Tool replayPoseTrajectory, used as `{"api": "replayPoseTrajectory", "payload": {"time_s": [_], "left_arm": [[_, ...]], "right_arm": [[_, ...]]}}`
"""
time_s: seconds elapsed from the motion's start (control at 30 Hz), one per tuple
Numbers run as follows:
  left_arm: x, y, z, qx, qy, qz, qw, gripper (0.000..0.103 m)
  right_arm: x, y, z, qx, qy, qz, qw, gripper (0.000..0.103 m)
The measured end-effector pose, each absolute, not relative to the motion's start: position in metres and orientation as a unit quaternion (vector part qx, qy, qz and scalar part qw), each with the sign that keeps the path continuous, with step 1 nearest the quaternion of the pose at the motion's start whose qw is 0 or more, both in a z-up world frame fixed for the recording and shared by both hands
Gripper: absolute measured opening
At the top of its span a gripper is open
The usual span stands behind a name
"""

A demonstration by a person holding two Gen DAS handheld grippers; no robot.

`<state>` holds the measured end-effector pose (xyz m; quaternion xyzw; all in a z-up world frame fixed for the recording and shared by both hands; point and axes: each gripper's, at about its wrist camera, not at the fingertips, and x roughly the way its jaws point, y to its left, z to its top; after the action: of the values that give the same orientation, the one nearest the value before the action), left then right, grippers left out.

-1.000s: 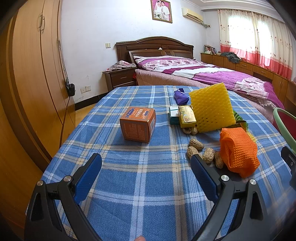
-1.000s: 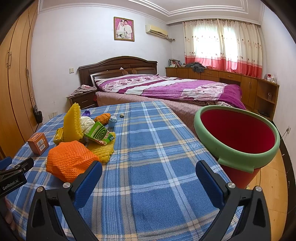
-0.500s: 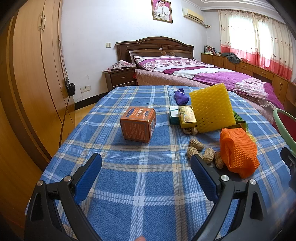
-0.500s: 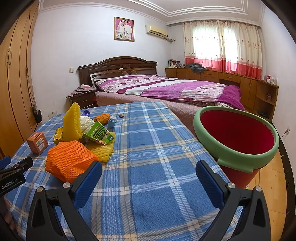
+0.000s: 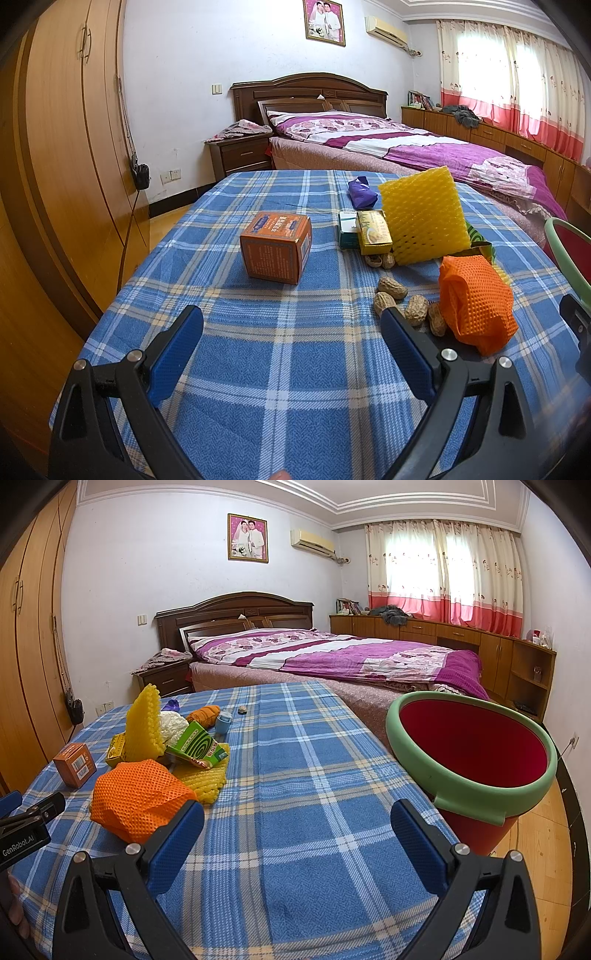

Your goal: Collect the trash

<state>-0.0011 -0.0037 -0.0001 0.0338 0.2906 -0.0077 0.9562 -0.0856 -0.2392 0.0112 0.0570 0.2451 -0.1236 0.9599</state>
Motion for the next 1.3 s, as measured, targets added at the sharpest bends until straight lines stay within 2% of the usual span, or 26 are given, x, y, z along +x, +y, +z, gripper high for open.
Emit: {"api": "replayPoseTrajectory", "payload": {"time_s": [1.3], "left_arm": [[0.022, 0.002, 0.005, 0.037, 0.314, -0.024, 0.948, 0.096]], "right_arm": [[-0.079, -0.25, 0.024, 0.086, 0.264, -0.09, 0.957, 0.103]]}}
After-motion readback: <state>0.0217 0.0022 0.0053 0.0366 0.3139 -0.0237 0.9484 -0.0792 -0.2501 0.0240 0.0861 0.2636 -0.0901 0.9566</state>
